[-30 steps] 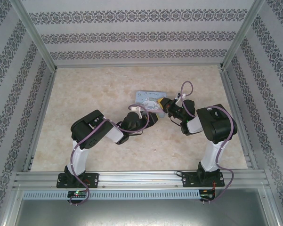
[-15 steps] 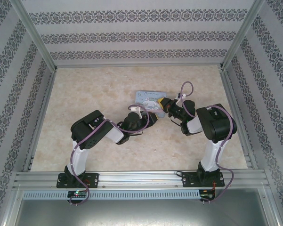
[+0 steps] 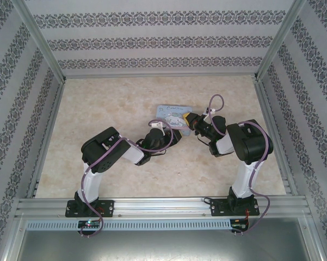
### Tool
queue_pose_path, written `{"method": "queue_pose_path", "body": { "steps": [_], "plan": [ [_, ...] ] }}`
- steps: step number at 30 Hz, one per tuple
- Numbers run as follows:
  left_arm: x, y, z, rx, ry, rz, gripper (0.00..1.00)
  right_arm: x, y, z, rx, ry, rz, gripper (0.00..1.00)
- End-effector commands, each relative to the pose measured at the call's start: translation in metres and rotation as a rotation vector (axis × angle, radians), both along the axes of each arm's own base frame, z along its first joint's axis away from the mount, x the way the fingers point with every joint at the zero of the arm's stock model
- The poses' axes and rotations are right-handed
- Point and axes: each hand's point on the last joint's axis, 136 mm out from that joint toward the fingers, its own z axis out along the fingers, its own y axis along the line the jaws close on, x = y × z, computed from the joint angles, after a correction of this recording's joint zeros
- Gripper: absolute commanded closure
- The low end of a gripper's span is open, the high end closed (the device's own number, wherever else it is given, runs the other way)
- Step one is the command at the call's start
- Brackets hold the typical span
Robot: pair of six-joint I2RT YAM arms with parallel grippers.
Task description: Unlock the padlock with the key
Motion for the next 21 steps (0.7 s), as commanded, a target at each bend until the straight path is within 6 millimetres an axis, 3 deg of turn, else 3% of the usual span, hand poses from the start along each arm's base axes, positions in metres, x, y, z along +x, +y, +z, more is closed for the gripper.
{"method": "queue_pose_path", "body": {
  "steps": [1, 10, 21],
  "plan": [
    [-0.022, 0.026, -0.067, 0.122, 0.244, 0.067, 0.65, -0.001, -0.004, -0.005, 0.001, 0.0, -0.006, 1.0],
    [-0.023, 0.027, -0.07, 0.129, 0.255, 0.073, 0.74, -0.001, -0.005, -0.003, 0.005, -0.003, -0.006, 1.0],
    [-0.023, 0.025, -0.068, 0.122, 0.26, 0.067, 0.98, 0.001, -0.006, 0.011, 0.024, -0.028, -0.002, 1.0]
  ]
}}
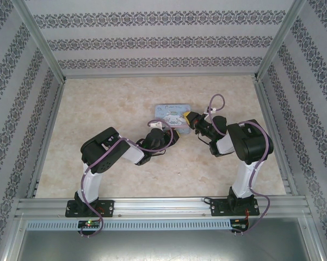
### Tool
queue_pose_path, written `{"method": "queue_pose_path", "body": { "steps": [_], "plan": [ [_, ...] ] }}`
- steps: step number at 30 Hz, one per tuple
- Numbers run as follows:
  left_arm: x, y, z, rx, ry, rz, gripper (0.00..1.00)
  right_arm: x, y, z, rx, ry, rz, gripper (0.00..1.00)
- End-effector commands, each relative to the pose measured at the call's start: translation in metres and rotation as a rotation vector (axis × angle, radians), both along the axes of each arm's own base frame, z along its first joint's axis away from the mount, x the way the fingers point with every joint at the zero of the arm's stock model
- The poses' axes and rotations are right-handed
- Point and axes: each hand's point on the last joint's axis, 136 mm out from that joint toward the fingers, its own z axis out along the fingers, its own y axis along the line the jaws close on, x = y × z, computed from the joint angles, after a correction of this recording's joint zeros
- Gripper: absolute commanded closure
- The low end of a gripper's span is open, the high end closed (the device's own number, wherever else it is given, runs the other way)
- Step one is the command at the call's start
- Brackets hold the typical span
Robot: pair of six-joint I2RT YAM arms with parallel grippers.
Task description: Unlock the padlock with the key
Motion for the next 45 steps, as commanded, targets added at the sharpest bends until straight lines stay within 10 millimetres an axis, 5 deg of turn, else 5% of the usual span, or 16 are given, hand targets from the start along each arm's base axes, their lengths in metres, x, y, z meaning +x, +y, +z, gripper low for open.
{"method": "queue_pose_path", "body": {
  "steps": [1, 17, 22, 32, 45],
  "plan": [
    [-0.027, 0.017, -0.061, 0.073, 0.26, 0.03, 0.99, -0.001, -0.004, 0.006, 0.01, -0.007, 0.002, 1.0],
    [-0.028, -0.004, -0.019, 0.177, 0.305, -0.101, 1.0, -0.035, -0.017, 0.039, 0.03, -0.041, 0.048, 1.0],
    [-0.025, -0.005, -0.013, 0.174, 0.296, -0.115, 1.0, -0.059, -0.019, 0.031, 0.019, -0.017, 0.065, 1.0],
    [-0.021, -0.006, 0.001, 0.112, 0.301, -0.13, 1.0, -0.114, -0.021, -0.017, -0.035, 0.108, 0.095, 1.0],
    [-0.02, -0.018, 0.023, -0.01, 0.307, -0.176, 1.0, -0.126, -0.01, -0.049, -0.063, 0.194, 0.101, 1.0]
  ]
}}
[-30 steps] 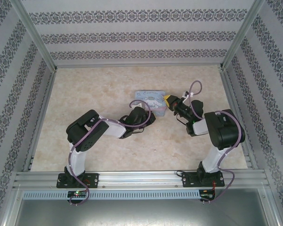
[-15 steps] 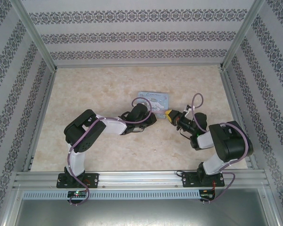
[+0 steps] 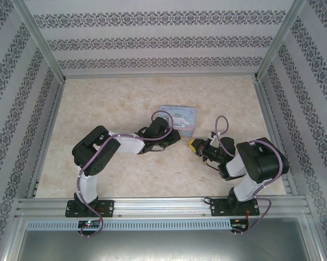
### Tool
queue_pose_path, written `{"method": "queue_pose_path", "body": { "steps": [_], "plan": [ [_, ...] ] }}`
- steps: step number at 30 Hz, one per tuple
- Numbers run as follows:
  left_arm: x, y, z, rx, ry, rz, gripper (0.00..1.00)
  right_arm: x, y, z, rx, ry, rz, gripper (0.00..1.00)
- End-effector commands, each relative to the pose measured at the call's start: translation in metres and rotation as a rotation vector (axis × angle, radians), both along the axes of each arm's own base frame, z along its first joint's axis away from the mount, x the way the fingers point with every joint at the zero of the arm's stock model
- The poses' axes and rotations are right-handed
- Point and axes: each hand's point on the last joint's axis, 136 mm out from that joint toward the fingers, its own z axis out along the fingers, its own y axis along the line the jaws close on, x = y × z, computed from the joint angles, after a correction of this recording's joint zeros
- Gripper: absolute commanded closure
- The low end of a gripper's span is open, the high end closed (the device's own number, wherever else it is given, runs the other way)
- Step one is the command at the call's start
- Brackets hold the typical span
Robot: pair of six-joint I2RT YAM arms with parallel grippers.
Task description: Unlock the padlock with the key
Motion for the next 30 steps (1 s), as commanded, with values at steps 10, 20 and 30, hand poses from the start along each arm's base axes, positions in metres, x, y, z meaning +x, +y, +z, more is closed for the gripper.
{"method": "queue_pose_path", "body": {
  "steps": [10, 20, 30],
  "plan": [
    [-0.004, -0.013, 0.026, -0.129, 0.05, -0.024, 1.0, 0.01, 0.002, -0.009, -0.009, -0.004, -0.046, 1.0],
    [-0.006, -0.012, 0.025, -0.133, 0.055, -0.021, 1.0, 0.019, 0.002, -0.009, -0.002, -0.001, -0.061, 1.0],
    [-0.006, -0.012, 0.024, -0.134, 0.056, -0.017, 1.0, 0.027, 0.005, -0.008, 0.006, -0.003, -0.063, 1.0]
  ]
}}
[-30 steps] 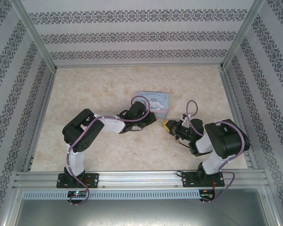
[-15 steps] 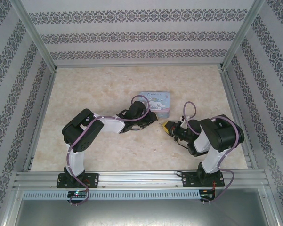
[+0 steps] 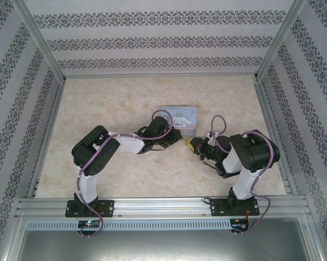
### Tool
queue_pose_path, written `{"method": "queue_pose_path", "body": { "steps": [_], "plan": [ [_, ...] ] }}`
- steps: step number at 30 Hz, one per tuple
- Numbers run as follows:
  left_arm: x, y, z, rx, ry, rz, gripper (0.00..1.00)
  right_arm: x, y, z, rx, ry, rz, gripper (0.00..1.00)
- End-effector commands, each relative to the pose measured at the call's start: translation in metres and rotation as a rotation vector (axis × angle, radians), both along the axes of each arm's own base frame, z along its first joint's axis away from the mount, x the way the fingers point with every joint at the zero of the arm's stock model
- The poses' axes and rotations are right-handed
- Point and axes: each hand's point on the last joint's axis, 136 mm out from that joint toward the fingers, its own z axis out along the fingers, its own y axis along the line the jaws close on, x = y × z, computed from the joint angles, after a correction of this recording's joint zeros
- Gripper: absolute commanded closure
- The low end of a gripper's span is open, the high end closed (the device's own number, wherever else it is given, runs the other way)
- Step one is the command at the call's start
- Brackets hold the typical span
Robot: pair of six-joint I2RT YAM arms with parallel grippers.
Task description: Unlock the padlock with the key
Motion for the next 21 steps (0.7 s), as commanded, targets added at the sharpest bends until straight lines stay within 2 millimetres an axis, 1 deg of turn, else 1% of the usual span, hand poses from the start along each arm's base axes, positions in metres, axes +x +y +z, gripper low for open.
{"method": "queue_pose_path", "body": {
  "steps": [1, 18, 21],
  "plan": [
    [-0.0016, -0.0029, 0.0148, -0.058, 0.012, -0.009, 1.0, 0.0081, 0.0039, 0.01, 0.01, -0.051, -0.003, 1.0],
    [-0.0002, -0.0037, 0.0147, -0.083, 0.018, 0.007, 1.0, 0.0131, 0.0106, 0.013, 0.021, -0.056, 0.004, 1.0],
    [-0.0002, -0.004, 0.0152, -0.086, 0.017, 0.007, 1.0, 0.0152, 0.012, 0.0159, 0.026, -0.062, 0.002, 1.0]
  ]
}}
